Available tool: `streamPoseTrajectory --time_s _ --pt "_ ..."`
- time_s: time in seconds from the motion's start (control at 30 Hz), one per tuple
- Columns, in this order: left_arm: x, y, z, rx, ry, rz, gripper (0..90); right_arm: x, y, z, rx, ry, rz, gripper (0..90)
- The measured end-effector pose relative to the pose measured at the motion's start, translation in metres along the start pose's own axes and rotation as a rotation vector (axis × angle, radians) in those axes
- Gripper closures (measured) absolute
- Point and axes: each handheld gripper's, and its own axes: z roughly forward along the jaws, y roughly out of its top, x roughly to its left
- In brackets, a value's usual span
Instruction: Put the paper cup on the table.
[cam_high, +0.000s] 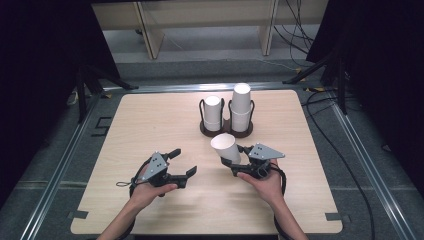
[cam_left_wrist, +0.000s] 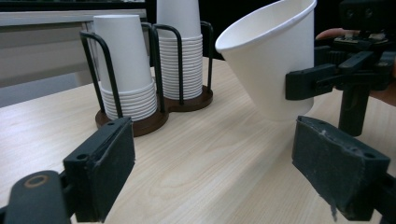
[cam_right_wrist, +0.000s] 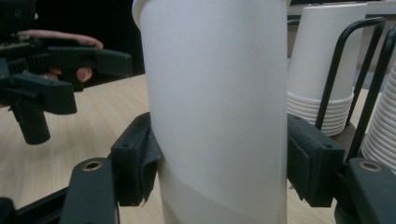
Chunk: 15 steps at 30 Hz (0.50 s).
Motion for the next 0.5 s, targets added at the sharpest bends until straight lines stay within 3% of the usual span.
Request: streamPoseTrajectory --time_s 0.03,0.07,0.27,0.3,0.33,0.37,0.4,0.47,0.5 --pt "0.000 0.000 0.000 0.000 0.000 0.000 13.0 0.000 0.000 0.000 0.000 0.000 0.000 33.8" --pt "0.004 -0.002 0.000 0.000 0.007 0.050 13.1 0.000 0.000 0.000 -0.012 0.002 0.011 33.8" --pt "0.002 -0.004 -0.001 -0.001 0.029 0.034 13.1 0.000 0.001 -0.003 -0.037 -0.006 -0.004 33.7" --pt "0.003 -0.005 0.002 -0.030 0.026 0.043 13.1 0.001 0.001 -0.005 -0.033 -0.005 0.017 33.6" --pt "0.002 -0.003 0.002 -0.010 0.026 0.040 12.9 0.001 0.001 -0.005 -0.032 -0.001 0.025 33.6" --pt "0.002 -0.003 0.002 -0.010 0.026 0.040 12.7 0.001 0.001 -0.005 -0.032 -0.001 0.025 33.6" --pt "0.000 -0.002 0.002 -0.003 0.028 0.030 12.6 0.001 -0.001 -0.008 -0.034 -0.034 0.014 33.5" --pt "0.000 -0.002 0.003 -0.003 0.024 0.032 12.2 0.001 -0.001 -0.009 -0.036 -0.030 0.007 33.5" --pt "0.003 -0.002 0.004 -0.007 0.018 0.080 12.2 0.004 -0.003 -0.010 -0.032 -0.039 0.047 33.5"
